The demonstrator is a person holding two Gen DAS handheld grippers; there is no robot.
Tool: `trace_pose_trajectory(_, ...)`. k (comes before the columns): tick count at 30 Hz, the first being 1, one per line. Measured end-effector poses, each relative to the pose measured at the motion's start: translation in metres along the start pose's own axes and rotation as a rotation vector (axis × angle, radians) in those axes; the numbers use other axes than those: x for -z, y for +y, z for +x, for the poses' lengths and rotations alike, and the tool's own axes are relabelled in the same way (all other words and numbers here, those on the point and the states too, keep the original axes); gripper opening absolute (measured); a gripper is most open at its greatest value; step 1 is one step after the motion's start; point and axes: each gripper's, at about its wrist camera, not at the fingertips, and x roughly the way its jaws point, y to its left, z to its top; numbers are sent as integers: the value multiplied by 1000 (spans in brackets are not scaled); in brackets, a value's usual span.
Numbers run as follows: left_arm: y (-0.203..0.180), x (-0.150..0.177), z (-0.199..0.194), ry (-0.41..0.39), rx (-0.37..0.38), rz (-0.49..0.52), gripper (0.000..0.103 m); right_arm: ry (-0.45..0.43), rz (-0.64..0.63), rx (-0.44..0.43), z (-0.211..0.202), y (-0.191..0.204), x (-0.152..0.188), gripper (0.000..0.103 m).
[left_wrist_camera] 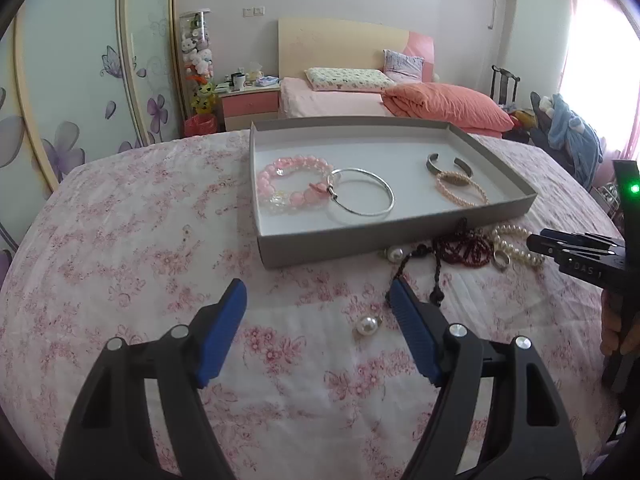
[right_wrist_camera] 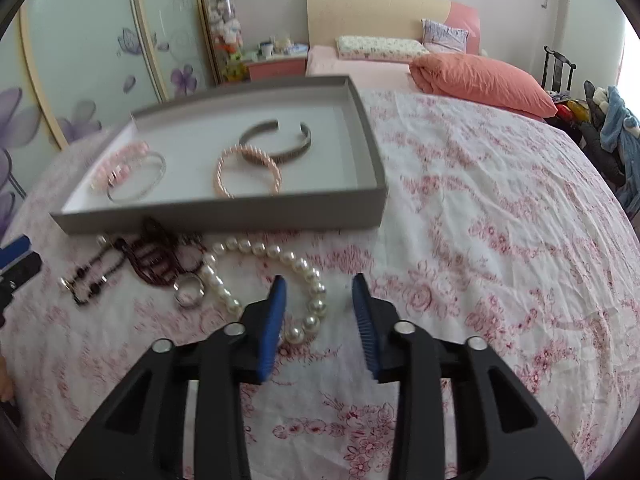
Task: Organize jewelry
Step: 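Withdraw the left tool toward the pearl earring while the right tool reaches the white pearl bracelet, then close the left tool on the pearl earring while the right tool grips the white pearl bracelet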
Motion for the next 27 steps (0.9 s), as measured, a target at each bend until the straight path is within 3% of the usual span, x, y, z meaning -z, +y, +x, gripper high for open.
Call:
trace_pose_trajectory(2,-1,2,1,5,1,7,73,-2,-14,20,-1,2,2,19)
trace_pose_trajectory(5,-2,4,1,13,7,17,73,-2,1,68,-2,-1,3,12)
trace_pose_trajectory(14,-17,14,2,40,31,109,71,-4,58,98,-9,-14,12,11)
trace_pose_trajectory(23,-32,17,22,118,22,144,45,-4,71,83,-8,-16,10,12)
trace_pose_trajectory(27,-35,14,26,125,10,139,41,-3,72,82,-9,-15,8,12)
